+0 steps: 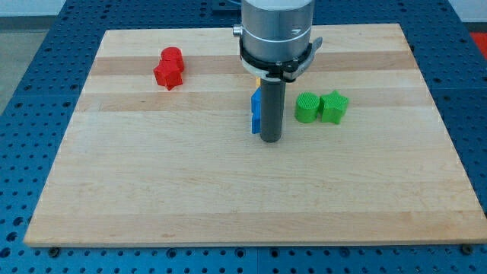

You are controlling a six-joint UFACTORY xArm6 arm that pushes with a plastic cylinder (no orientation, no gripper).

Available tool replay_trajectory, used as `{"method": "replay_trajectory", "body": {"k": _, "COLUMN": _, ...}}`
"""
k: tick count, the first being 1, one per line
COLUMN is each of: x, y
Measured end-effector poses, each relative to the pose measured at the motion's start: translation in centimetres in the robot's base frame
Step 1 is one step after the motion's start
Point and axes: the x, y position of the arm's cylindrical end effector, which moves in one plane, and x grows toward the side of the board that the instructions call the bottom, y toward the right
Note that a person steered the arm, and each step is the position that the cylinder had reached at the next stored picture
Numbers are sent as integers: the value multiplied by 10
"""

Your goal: Move your arm to the top right to the green star

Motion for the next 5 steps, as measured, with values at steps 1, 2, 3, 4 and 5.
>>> {"method": "replay_trajectory", "body": {"k": 1, "x": 0, "y": 0}}
{"method": "replay_trajectory", "body": {"k": 2, "x": 0, "y": 22}}
{"method": "replay_trajectory", "body": {"k": 3, "x": 0, "y": 65}}
{"method": "replay_trajectory", "body": {"k": 4, "x": 0, "y": 112}}
{"method": "replay_trajectory", "body": {"k": 5, "x": -1, "y": 155}}
